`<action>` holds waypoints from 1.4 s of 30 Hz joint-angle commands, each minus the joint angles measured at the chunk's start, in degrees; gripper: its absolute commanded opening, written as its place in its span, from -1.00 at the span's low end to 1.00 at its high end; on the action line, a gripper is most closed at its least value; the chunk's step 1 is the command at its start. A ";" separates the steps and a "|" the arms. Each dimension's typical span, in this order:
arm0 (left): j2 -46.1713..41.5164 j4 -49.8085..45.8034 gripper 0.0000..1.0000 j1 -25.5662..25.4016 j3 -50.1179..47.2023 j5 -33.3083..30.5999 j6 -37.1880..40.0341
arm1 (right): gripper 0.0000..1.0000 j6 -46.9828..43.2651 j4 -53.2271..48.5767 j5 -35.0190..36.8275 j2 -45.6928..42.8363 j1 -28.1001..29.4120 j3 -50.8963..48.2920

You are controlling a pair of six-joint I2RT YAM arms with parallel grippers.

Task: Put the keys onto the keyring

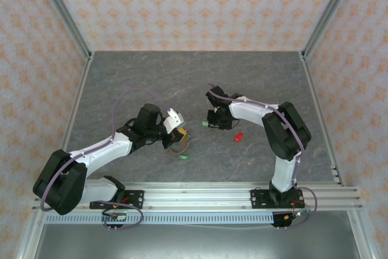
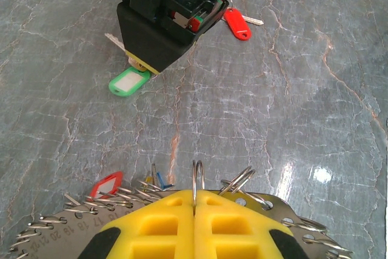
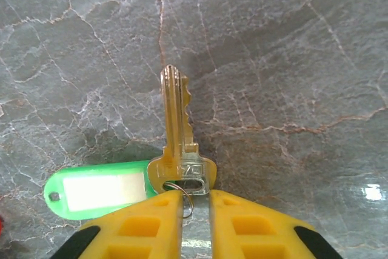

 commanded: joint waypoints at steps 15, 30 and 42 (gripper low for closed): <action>0.25 -0.45 -1.00 0.49 2.03 2.36 0.71 | -0.80 2.94 4.20 -0.11 -3.66 -0.15 -2.45; 1.24 -0.31 -1.00 0.52 2.30 2.62 0.71 | -0.70 2.33 3.98 -0.45 -2.30 -0.20 -1.26; 1.30 -0.23 -1.00 0.60 2.30 2.54 0.84 | -0.73 1.92 3.40 -0.54 -1.52 -0.21 -0.62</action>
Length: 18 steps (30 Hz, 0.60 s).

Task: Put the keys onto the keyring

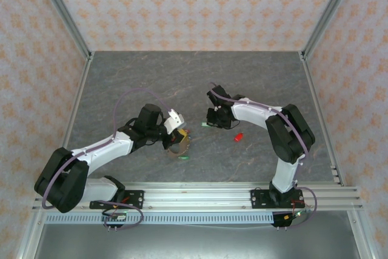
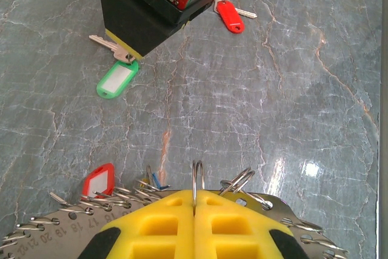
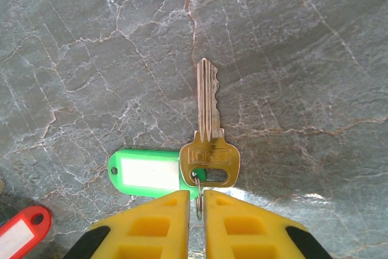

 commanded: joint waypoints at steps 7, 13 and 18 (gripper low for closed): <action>0.25 0.54 -1.00 0.51 2.06 1.39 0.77 | -0.76 -0.25 -0.39 0.45 0.86 -0.23 1.36; 0.15 0.45 -1.00 0.50 2.03 1.32 0.78 | -0.85 -0.72 -0.57 0.56 0.13 -0.19 1.36; -0.10 0.53 -1.00 0.50 2.01 1.18 0.78 | -0.93 -4.49 2.42 0.45 -4.19 -0.20 -0.88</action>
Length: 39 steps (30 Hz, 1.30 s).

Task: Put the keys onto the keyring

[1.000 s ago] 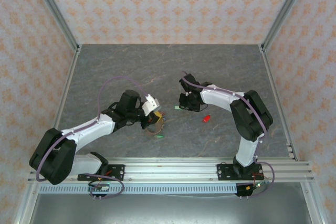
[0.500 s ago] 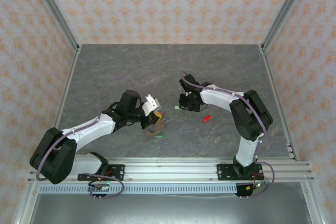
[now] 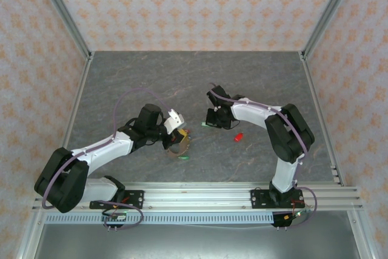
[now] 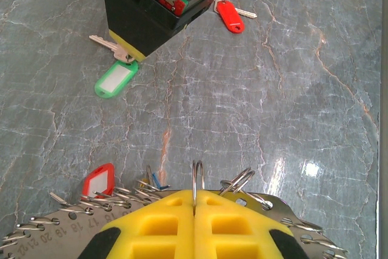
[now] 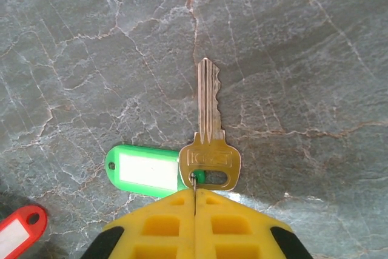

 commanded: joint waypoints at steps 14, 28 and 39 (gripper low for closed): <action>-2.21 3.08 -1.00 -0.55 1.90 1.70 0.27 | -1.00 -43.58 16.75 -17.72 -27.93 -1.46 -15.35; -1.28 4.90 -1.00 -3.50 2.21 2.94 0.14 | -1.00 -62.79 22.75 -26.25 -30.80 1.87 -21.03; -0.44 4.64 -1.00 -3.88 2.74 2.55 -0.04 | -1.00 -65.20 25.29 -32.14 -30.56 3.55 -22.84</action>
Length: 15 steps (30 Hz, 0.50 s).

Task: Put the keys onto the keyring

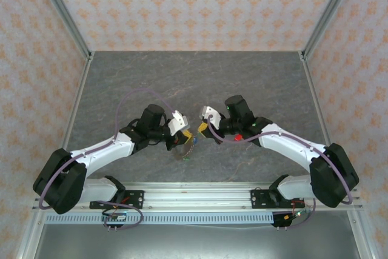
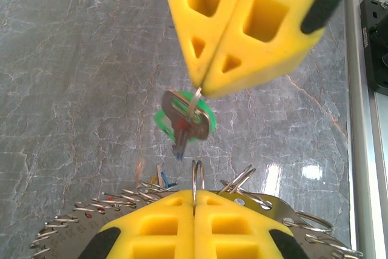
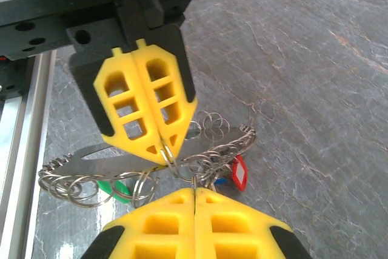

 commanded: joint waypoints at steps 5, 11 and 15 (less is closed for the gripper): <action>0.87 2.18 -1.00 -0.42 2.43 1.06 -0.02 | -1.00 -2.17 2.40 -4.36 -0.70 1.00 -0.84; 1.03 2.27 -1.00 -0.40 2.58 1.08 -0.34 | -1.00 -2.03 2.39 -5.54 -0.43 1.26 -0.86; 1.19 2.01 -1.00 -0.40 2.81 0.96 -0.35 | -1.00 -2.15 2.43 -6.27 0.28 1.52 -0.64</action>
